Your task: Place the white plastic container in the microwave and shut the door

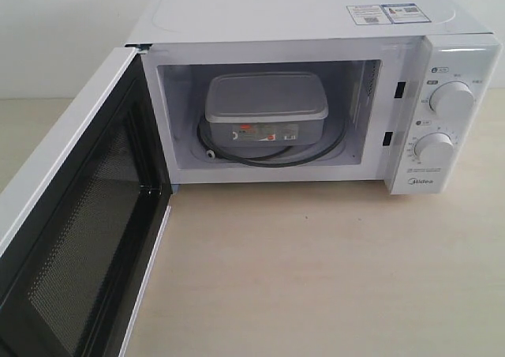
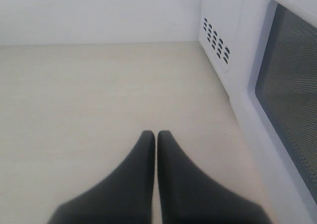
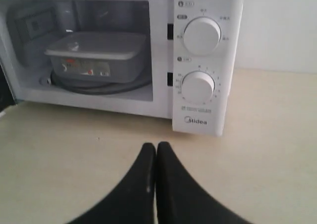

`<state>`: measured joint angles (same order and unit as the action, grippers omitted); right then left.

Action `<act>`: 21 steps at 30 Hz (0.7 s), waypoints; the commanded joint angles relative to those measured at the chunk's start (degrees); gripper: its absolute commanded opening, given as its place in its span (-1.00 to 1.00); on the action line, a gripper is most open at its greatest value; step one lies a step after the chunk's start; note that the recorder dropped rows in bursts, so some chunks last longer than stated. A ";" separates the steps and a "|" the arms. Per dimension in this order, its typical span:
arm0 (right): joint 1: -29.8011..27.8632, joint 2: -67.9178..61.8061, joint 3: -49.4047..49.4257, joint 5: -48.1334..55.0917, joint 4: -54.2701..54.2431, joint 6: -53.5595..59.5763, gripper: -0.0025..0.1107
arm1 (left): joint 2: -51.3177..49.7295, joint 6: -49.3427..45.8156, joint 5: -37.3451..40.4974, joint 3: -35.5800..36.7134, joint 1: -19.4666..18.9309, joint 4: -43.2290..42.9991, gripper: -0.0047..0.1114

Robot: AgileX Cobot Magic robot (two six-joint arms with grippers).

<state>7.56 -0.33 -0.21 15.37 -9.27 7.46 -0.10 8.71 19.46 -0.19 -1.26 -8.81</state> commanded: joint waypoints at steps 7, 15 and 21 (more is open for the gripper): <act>-0.21 0.33 0.21 4.15 14.29 -14.40 -0.96 | 0.10 0.23 -0.07 0.19 0.34 0.11 -0.85; -0.21 0.33 0.21 4.42 14.29 -14.52 -0.96 | 0.10 0.23 -0.07 0.19 0.34 0.11 -0.85; -0.21 0.33 0.21 4.70 14.29 -14.52 -0.96 | 0.10 0.23 -0.07 0.19 0.34 0.11 -0.85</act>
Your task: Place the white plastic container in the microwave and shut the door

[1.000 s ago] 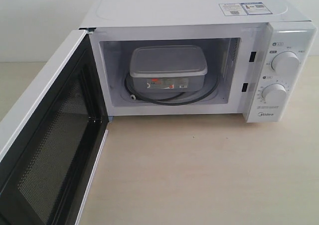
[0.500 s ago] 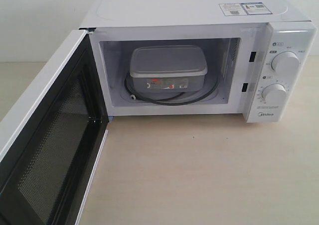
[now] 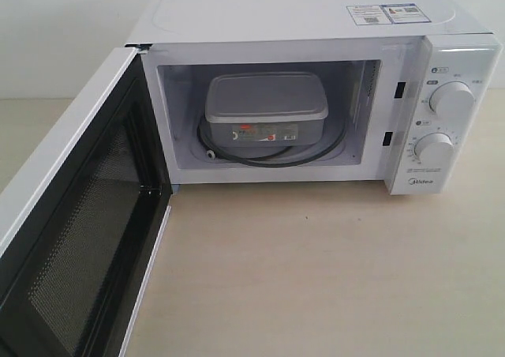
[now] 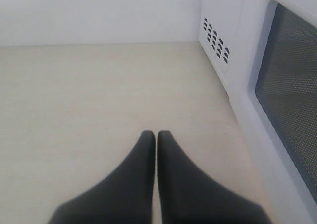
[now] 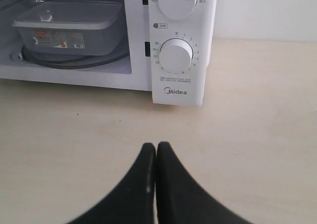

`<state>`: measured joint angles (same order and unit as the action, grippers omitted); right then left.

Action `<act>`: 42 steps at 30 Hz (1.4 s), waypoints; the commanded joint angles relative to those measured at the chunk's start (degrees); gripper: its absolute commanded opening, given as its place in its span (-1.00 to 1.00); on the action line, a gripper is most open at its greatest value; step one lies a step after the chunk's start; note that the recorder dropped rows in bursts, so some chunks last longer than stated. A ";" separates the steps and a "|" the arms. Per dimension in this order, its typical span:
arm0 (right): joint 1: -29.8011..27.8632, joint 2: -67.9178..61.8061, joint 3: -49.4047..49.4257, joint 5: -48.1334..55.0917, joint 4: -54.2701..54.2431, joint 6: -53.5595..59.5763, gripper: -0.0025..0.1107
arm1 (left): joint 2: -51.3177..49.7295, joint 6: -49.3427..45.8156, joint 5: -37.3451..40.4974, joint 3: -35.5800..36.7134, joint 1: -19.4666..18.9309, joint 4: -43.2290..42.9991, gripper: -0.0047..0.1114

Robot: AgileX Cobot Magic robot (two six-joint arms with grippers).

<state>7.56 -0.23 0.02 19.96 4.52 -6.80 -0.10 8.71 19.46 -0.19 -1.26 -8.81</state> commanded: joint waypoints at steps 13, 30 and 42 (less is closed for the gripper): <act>-0.21 0.23 -0.02 0.00 0.50 -0.26 -0.96 | 0.10 0.23 -0.07 0.19 0.34 0.11 -0.85; -0.21 0.23 -0.02 0.00 0.50 -0.40 -0.96 | 0.10 0.23 -0.18 0.19 0.34 -0.03 -0.85; -0.21 0.23 -0.02 0.00 0.50 -0.40 -0.96 | 0.10 2.73 9.08 -14.78 0.34 2.91 -0.85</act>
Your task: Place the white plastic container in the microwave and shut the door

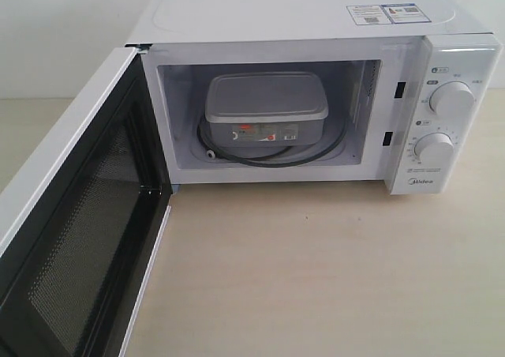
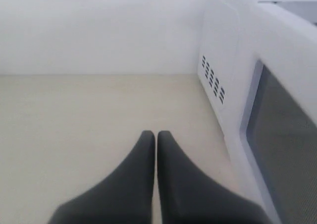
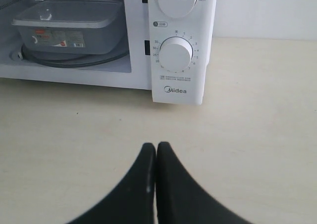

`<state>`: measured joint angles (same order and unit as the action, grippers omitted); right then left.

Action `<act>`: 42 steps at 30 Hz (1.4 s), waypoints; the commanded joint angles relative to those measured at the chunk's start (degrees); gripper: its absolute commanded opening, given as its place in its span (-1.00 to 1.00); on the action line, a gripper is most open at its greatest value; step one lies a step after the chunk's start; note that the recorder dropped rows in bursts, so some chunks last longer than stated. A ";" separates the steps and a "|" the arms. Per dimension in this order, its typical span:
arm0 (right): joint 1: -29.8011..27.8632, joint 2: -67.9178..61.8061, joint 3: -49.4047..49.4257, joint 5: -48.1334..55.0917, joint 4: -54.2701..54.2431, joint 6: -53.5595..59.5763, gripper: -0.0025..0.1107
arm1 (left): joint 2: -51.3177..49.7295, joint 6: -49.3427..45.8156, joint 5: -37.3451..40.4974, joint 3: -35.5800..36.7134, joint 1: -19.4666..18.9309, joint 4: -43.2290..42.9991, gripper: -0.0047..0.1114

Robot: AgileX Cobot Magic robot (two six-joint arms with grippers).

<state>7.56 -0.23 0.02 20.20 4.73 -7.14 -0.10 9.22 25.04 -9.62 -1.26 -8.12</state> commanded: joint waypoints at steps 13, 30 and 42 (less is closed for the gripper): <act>-0.21 0.23 -0.02 -0.24 0.29 -0.06 -0.96 | 0.10 3.66 4.62 -17.28 0.34 16.03 -0.85; -0.21 0.23 -0.02 -0.24 0.29 -0.06 -0.96 | 0.10 3.66 5.63 -17.63 0.34 25.36 -0.85; -0.21 0.23 -0.02 -0.24 0.29 -0.06 -0.96 | -13.35 -13.33 9.55 -22.27 0.34 35.64 -0.85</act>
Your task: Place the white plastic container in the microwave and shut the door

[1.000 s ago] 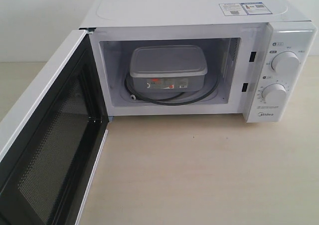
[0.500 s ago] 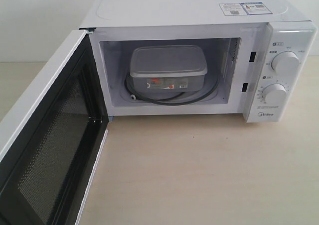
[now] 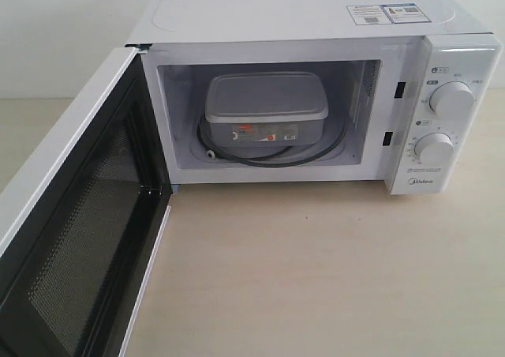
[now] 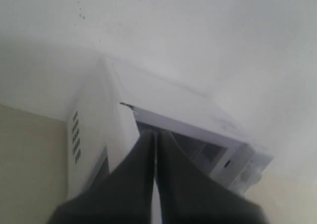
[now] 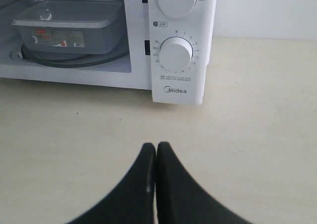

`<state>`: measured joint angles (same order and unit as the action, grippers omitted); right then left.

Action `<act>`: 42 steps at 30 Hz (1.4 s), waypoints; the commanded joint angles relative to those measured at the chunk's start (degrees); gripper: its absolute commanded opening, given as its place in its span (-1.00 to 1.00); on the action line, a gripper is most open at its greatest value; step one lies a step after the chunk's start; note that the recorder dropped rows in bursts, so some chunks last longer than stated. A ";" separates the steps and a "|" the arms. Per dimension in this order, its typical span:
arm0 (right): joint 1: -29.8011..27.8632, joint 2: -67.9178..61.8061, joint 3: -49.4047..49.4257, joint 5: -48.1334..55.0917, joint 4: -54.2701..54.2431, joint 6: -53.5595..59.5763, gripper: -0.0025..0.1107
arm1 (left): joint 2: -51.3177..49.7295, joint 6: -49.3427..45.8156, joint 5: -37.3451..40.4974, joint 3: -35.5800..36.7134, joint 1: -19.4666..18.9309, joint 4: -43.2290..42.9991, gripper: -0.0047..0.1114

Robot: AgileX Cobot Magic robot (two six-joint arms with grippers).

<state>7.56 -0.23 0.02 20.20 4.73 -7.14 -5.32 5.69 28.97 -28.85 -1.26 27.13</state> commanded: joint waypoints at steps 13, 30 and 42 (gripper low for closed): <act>-0.21 0.23 -0.02 -0.24 0.29 -0.06 -0.96 | -34.53 -17.04 24.81 -17.09 0.44 -17.28 -0.85; -0.21 0.23 -0.02 -0.24 0.29 -0.06 -0.96 | -49.18 -34.83 24.64 -17.09 0.44 -9.41 -0.85; -0.21 0.23 -0.02 -0.24 0.29 -0.06 -0.96 | -55.44 -51.85 25.89 -17.09 3.71 2.03 -0.85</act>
<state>7.56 -0.23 0.02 20.20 4.73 -7.14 -59.38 -43.19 54.91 -45.66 0.77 26.41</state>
